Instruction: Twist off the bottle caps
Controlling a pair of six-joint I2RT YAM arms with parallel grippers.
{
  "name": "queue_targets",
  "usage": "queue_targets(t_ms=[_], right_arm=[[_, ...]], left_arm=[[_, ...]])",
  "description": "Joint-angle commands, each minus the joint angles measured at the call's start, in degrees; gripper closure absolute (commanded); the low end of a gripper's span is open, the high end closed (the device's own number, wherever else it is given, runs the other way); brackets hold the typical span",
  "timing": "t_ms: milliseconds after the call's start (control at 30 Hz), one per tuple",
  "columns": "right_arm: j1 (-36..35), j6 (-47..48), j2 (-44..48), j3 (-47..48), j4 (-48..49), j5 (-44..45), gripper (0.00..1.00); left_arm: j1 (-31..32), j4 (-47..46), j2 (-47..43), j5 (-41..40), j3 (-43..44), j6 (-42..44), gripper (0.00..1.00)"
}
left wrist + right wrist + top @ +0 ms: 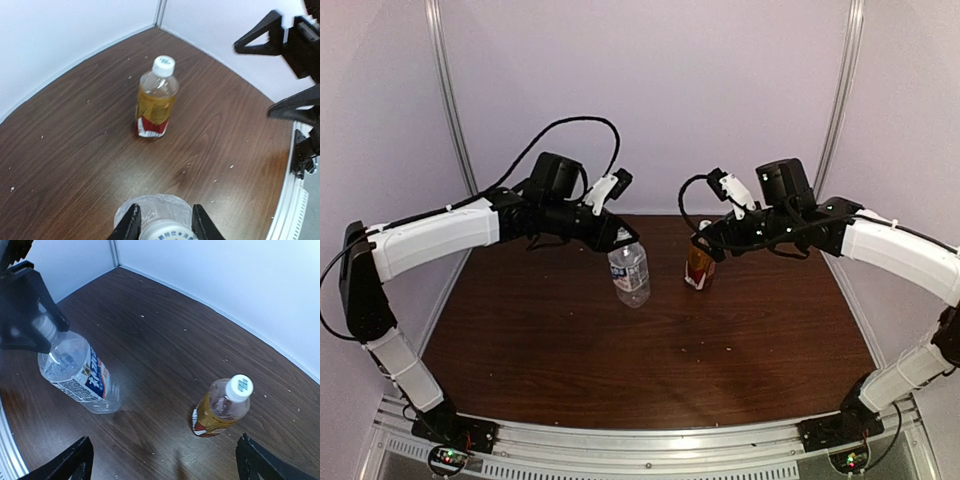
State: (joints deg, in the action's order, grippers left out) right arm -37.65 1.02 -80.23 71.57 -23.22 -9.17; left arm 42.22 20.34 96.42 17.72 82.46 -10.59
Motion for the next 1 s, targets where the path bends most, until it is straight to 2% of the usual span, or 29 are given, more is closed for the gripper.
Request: queue_targets(t_ms=[0,167,367,600,967], right_arm=[[-0.6,2.2,3.0,-1.4,3.2,-17.0,0.0],[-0.5,3.8,3.3,-2.1,4.7,-29.6,0.0],[-0.8,4.0,2.9,-1.9,7.3,-38.8,0.0],[-1.7,3.6,0.0,0.3,8.4,-46.4,0.0],[-5.0,2.0,-3.9,1.5,11.5,-51.3,0.0]], left_arm=[[0.4,-8.0,-6.1,11.5,-1.9,-1.0,1.0],[0.3,-14.7,-10.2,20.8,-4.8,-3.9,1.0],[0.5,-24.1,-12.7,30.6,-7.2,-9.9,1.0],[1.8,-25.1,-13.4,32.5,-7.6,-9.8,1.0],[3.5,-29.9,-12.3,33.8,-7.9,-12.0,1.0]])
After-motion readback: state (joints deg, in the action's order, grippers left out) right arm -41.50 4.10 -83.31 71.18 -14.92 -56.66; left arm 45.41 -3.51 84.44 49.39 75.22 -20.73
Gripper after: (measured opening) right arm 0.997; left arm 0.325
